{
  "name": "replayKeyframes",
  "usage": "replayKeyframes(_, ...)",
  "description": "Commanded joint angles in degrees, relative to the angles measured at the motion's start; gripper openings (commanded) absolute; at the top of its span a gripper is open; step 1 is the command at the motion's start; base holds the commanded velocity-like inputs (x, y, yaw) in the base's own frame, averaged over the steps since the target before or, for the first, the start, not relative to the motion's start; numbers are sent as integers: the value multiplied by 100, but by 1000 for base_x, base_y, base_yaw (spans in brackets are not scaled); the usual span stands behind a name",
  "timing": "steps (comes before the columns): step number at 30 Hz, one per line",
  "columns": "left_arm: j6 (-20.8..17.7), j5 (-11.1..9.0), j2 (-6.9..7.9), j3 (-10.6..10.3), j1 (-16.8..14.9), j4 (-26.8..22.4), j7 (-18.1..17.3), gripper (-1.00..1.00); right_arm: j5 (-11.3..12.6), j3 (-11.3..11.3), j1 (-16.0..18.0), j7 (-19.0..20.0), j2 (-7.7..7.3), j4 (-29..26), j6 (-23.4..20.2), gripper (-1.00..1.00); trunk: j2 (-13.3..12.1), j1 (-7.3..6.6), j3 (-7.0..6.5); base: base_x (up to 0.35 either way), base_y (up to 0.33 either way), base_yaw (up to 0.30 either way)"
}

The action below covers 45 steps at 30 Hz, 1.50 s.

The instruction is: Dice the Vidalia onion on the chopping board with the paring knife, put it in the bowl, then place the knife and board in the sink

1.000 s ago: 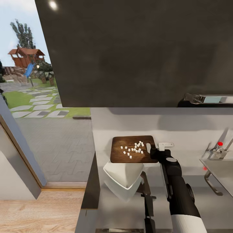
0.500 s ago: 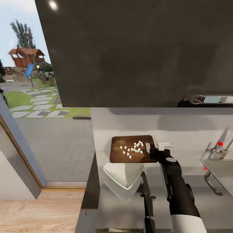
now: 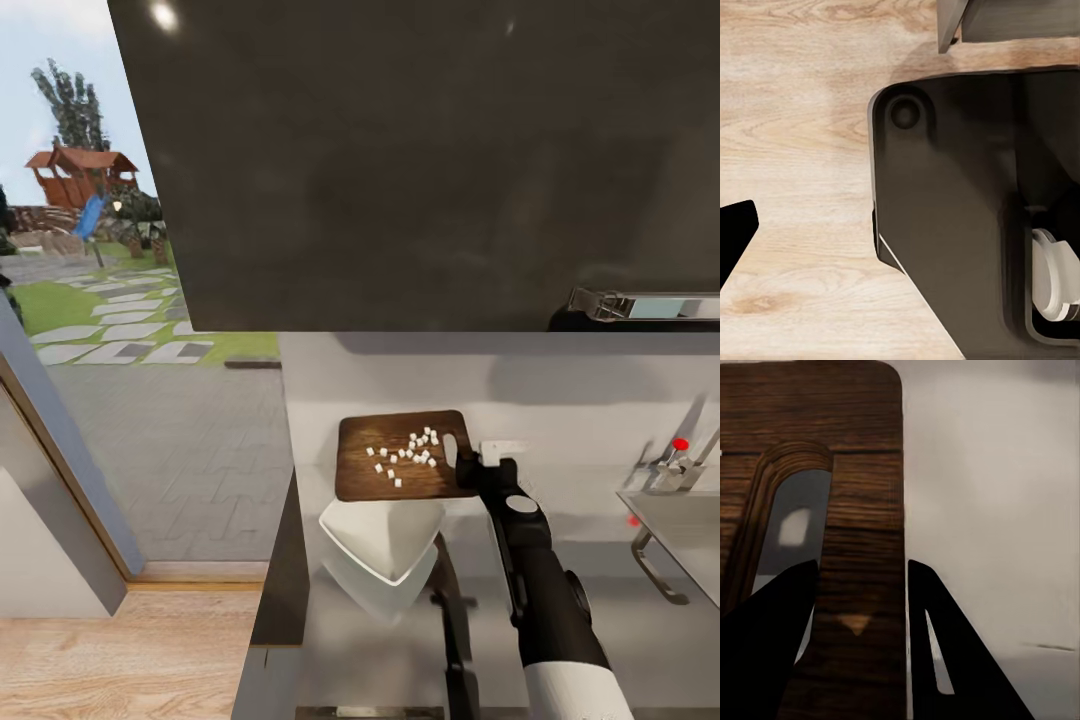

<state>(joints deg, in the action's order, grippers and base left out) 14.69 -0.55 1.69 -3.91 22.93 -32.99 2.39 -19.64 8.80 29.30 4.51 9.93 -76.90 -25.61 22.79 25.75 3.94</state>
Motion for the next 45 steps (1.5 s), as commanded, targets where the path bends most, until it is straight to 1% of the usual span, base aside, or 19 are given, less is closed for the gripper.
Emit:
replayKeyframes(1,8,-6,7,-31,1,-7,25,100,-66,19,6,48,7,57,66,-100,13,4,11,0,0,0)
replayKeyframes(6,8,-6,7,-31,1,11,24,100,-66,25,6,49,7,172,205,-100,13,4,11,0,0,0)
replayKeyframes(26,8,-6,7,-31,1,23,25,100,-66,8,6,47,7,193,254,-100,13,4,11,0,0,0)
replayKeyframes(29,8,-6,7,-31,1,23,25,100,-66,8,6,46,7,245,460,-100,13,4,11,0,0,0)
replayKeyframes(32,8,-6,7,-31,1,26,25,100,-66,8,6,38,7,494,829,-100,13,4,11,0,0,0)
replayKeyframes(34,8,-6,7,-31,1,28,25,100,-66,12,6,34,7,624,971,-100,13,4,11,0,0,0)
replayKeyframes(38,8,-6,7,-31,1,36,25,100,-66,10,6,33,7,714,1061,-100,13,4,11,0,0,0)
replayKeyframes(45,8,-6,7,-31,1,95,23,100,-60,14,6,40,7,744,1090,-100,13,4,11,0,0,0)
